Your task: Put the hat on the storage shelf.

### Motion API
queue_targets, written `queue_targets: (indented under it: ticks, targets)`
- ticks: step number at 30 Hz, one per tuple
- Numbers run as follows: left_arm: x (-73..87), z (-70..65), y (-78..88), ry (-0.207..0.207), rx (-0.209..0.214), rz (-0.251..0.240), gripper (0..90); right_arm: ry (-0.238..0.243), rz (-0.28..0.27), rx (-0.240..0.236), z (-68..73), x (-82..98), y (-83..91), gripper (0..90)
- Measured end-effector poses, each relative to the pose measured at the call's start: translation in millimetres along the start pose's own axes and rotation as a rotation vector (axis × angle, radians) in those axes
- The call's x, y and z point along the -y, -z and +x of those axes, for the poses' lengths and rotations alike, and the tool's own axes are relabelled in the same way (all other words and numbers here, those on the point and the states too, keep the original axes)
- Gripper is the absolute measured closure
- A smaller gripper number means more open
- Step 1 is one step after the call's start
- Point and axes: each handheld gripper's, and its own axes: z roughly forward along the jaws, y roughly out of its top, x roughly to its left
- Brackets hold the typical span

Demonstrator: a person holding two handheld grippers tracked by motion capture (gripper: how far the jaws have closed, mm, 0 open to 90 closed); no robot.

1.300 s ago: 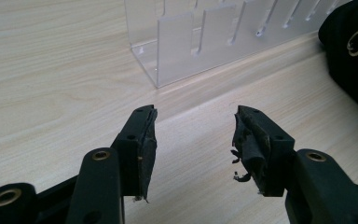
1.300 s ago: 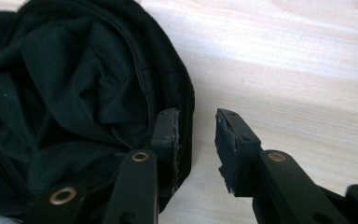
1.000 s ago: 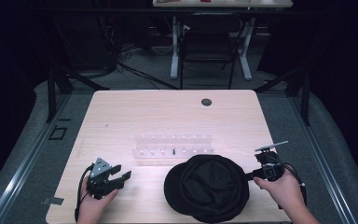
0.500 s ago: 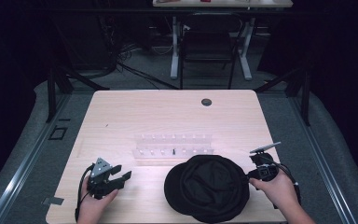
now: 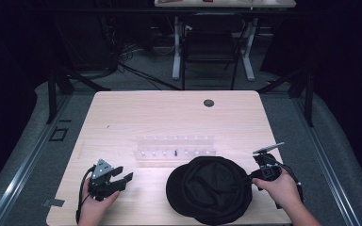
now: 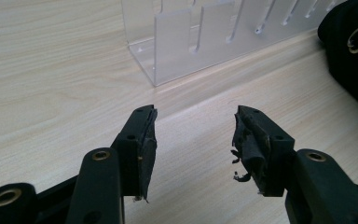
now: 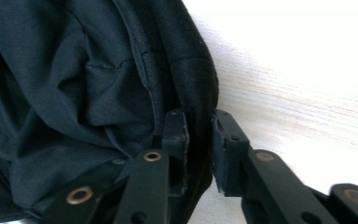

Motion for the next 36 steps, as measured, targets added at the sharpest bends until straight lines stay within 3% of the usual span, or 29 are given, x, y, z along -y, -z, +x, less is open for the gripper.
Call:
queue_targets:
  ticks: [2, 5, 7, 8, 10, 13, 14, 15, 16, 19, 23, 24, 25, 26, 27, 28, 30, 31, 32, 33, 36]
  targets:
    - [0.1, 0.3, -0.1, 0.001, 0.001, 0.001, 48.4, 0.018, 0.029, 0.0, -0.5, -1.7, 1.1, 78.8]
    - [0.1, 0.3, -0.3, 0.001, 0.001, 0.002, 48.4, 0.04, 0.021, 0.001, -0.4, -2.9, 0.4, 76.6]
    - [-0.1, -0.1, -0.3, 0.001, 0.0, 0.0, 48.4, 0.021, -0.002, 0.0, -0.1, -3.6, -0.2, 75.9]
    - [-0.1, -0.2, -0.4, 0.0, 0.001, 0.0, 48.4, 0.059, 0.039, 0.006, -2.1, -6.3, 2.9, 76.0]
    - [-0.1, -0.2, -0.5, -0.001, 0.001, 0.001, 48.4, 0.025, -0.011, -0.003, 0.1, -6.8, -1.0, 75.8]
    - [-0.1, 0.0, -0.5, -0.001, 0.0, 0.001, 48.4, 0.047, 0.014, 0.006, -0.5, -10.8, 1.8, 75.7]
    - [-0.1, -0.1, -0.3, 0.0, 0.0, 0.001, 48.4, 0.017, -0.019, -0.007, 0.4, -10.4, -0.7, 76.3]
    - [-0.1, 0.0, -0.2, 0.001, 0.001, 0.0, 48.4, 0.017, -0.019, -0.007, 0.4, -10.4, -0.7, 76.3]
    - [-0.2, 0.2, 0.0, -0.001, 0.0, 0.0, 48.5, 0.035, 0.013, -0.004, -0.2, -12.3, -0.1, 77.1]
    - [-0.2, 0.8, 0.4, -0.003, 0.001, 0.004, 48.4, 0.038, 0.017, -0.002, 0.3, -12.3, -1.5, 79.2]
    - [-0.3, 1.0, 0.6, -0.002, 0.001, 0.003, 48.4, 0.071, 0.063, -0.012, 0.9, -12.8, -0.6, 85.9]
    - [-0.3, 1.0, 0.6, -0.003, 0.001, 0.004, 48.4, 0.033, 0.021, -0.031, 4.1, -10.0, -2.5, 86.9]
    - [-0.3, 1.0, 0.5, -0.003, 0.001, 0.004, 48.4, 0.033, 0.021, -0.031, 4.1, -10.0, -2.5, 86.9]
    - [-0.3, 1.0, 0.5, -0.003, 0.001, 0.004, 48.4, 0.065, 0.071, -0.037, 3.3, -11.5, 2.8, 87.2]
    - [-0.3, 1.0, 0.4, -0.003, 0.001, 0.004, 48.4, 0.065, 0.071, -0.037, 3.3, -11.5, 2.8, 87.2]
    - [-0.3, 0.8, 0.2, 0.001, 0.0, -0.001, 48.4, 0.052, 0.077, -0.069, 2.2, -11.4, 7.0, 87.3]
    - [-0.4, 0.7, 0.0, 0.001, 0.0, -0.001, 48.4, 0.026, 0.049, -0.084, 2.5, -10.2, 7.3, 87.4]
    - [-0.5, 0.8, -0.4, 0.002, -0.001, 0.0, 48.4, 0.033, 0.073, -0.097, 0.9, -11.5, 12.3, 87.5]
    - [-0.5, 0.8, -0.5, 0.002, -0.001, 0.0, 48.5, 0.007, 0.048, -0.118, 1.5, -10.7, 15.2, 87.5]
    - [-0.6, 0.7, -0.5, 0.003, -0.001, 0.0, 48.4, 0.021, 0.066, -0.123, 0.9, -11.6, 18.6, 87.6]
    - [-0.4, 0.5, -0.6, 0.001, -0.001, 0.0, 48.5, 0.014, 0.044, -0.137, 5.4, -11.0, 25.2, 87.6]
